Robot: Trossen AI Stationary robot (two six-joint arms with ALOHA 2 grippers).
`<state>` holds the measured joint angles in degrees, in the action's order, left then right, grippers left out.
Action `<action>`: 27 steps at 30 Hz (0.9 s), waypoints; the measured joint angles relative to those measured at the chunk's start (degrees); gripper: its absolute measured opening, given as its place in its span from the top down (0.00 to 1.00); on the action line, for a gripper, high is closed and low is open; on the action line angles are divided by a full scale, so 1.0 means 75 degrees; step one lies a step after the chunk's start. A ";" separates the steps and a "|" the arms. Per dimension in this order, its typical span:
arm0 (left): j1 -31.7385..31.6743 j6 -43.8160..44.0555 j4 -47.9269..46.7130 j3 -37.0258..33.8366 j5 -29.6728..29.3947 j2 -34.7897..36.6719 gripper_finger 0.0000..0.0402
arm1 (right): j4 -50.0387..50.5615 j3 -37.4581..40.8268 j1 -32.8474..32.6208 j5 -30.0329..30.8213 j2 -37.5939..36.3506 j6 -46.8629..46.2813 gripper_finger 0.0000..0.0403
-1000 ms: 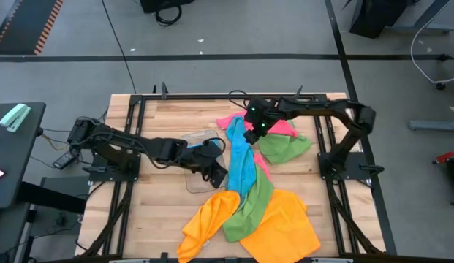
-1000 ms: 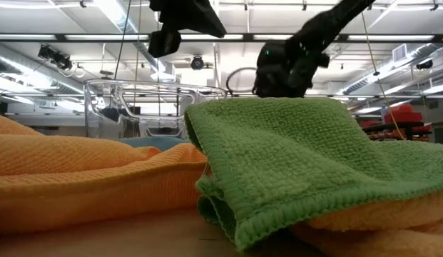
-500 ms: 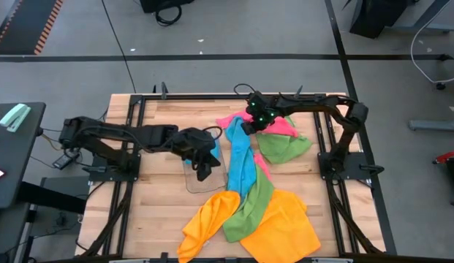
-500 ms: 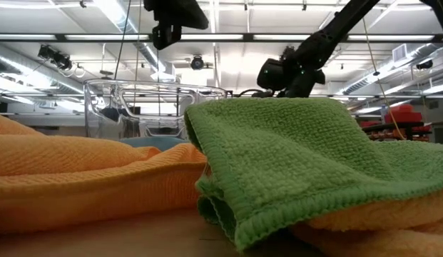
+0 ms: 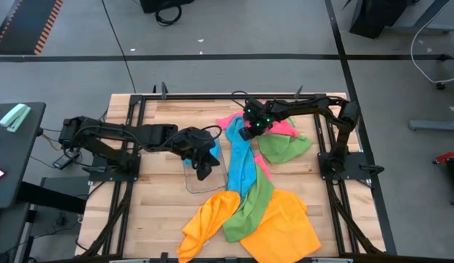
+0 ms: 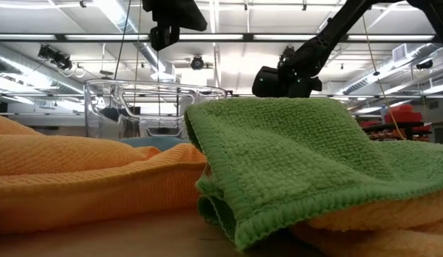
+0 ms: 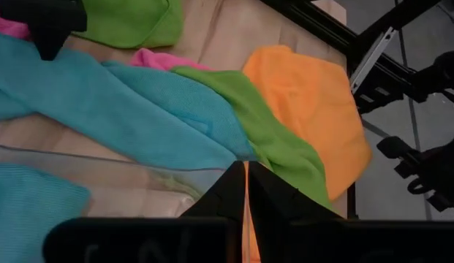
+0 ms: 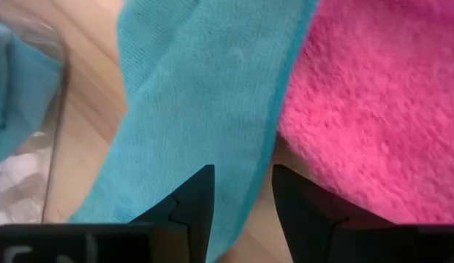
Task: Fold microfiber towels
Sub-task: Fold the blue towel
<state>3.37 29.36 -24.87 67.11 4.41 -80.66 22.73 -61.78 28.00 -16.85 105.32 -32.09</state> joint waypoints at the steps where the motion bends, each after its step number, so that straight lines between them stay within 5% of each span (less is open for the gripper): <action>1: 0.0003 0.0000 0.0005 0.0000 0.0002 0.0000 0.93 | -0.0114 0.0030 -0.0002 -0.0053 0.0000 0.0013 0.64; 14: -0.0002 -0.0003 0.0010 0.0000 -0.0007 -0.0003 0.96 | -0.0433 0.0146 -0.0159 -0.0153 0.0000 0.0323 0.98; 27: -0.0011 -0.0079 -0.0156 0.0000 -0.0051 -0.0009 0.96 | -0.0492 0.0041 -0.0209 -0.0615 -0.0856 0.0982 0.99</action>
<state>3.29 28.77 -26.04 67.11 4.03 -80.73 19.04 -61.47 26.44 -21.47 98.90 -24.72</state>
